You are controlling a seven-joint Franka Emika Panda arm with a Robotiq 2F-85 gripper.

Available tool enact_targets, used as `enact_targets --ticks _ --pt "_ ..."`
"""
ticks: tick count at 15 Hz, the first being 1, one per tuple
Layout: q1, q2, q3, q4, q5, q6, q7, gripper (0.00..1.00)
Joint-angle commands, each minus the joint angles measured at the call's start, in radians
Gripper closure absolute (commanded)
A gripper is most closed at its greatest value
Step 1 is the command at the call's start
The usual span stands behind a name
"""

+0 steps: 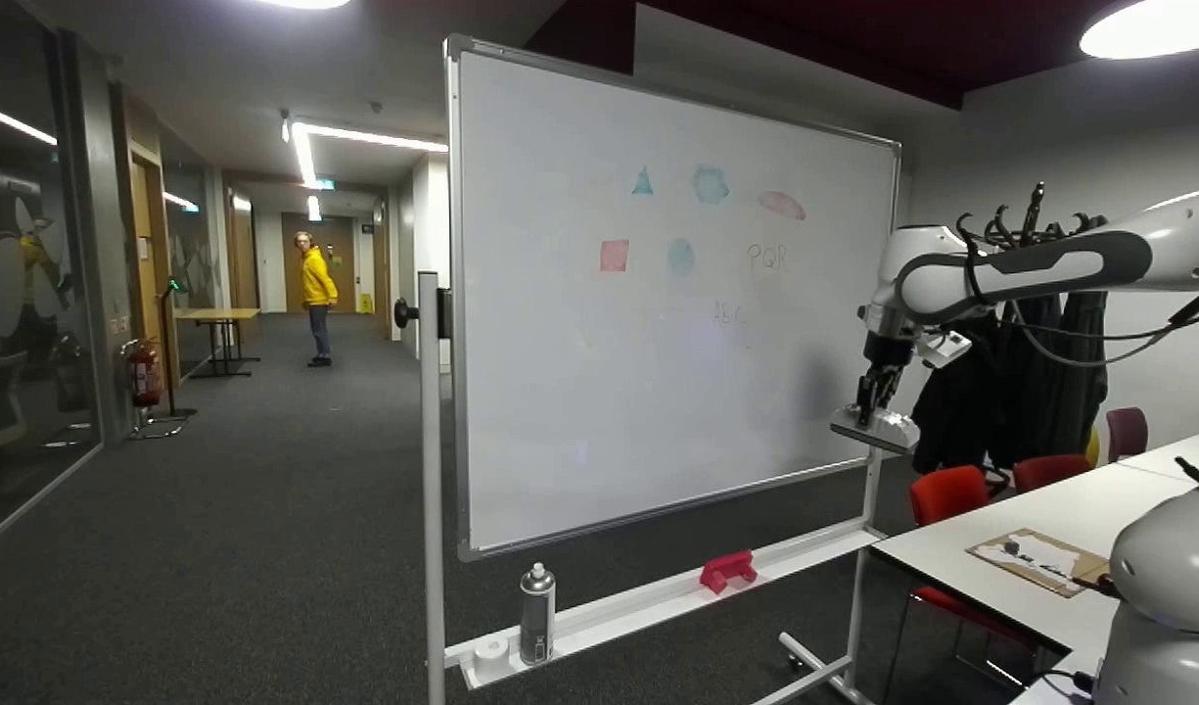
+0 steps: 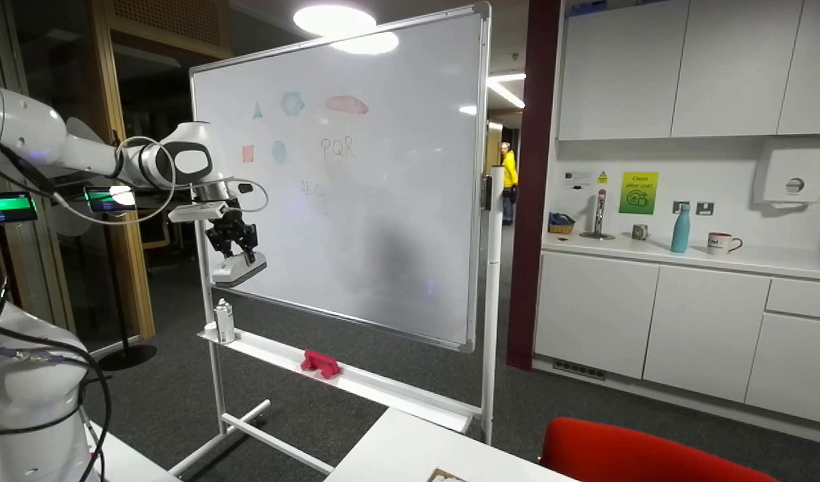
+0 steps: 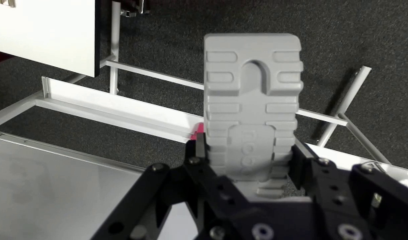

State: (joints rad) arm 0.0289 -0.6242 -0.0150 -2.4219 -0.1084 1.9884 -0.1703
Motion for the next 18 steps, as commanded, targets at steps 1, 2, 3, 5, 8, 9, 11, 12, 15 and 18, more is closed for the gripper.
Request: enact_targets --ticks 1,2,3,5,8,9,11,12,15,18 --pt "0.003 0.001 -0.002 0.002 -0.001 -0.002 0.001 0.42" --pt "0.003 0.001 -0.002 0.002 -0.001 -0.002 0.001 0.67" --pt "0.008 0.007 -0.005 0.011 0.012 0.008 0.003 0.67" --pt "0.011 0.037 -0.002 0.057 0.042 0.042 0.033 0.67" --pt "0.006 0.088 0.012 0.152 0.083 0.077 0.096 0.67" --pt "0.004 0.107 0.018 0.189 0.092 0.087 0.117 0.67" --pt "0.005 0.142 0.025 0.25 0.097 0.127 0.132 0.67" --pt "0.009 0.159 0.027 0.274 0.092 0.161 0.118 0.67" --pt "0.014 0.192 0.032 0.299 0.062 0.311 0.069 0.67" --pt "0.02 0.218 0.026 0.302 0.073 0.404 0.053 0.67"
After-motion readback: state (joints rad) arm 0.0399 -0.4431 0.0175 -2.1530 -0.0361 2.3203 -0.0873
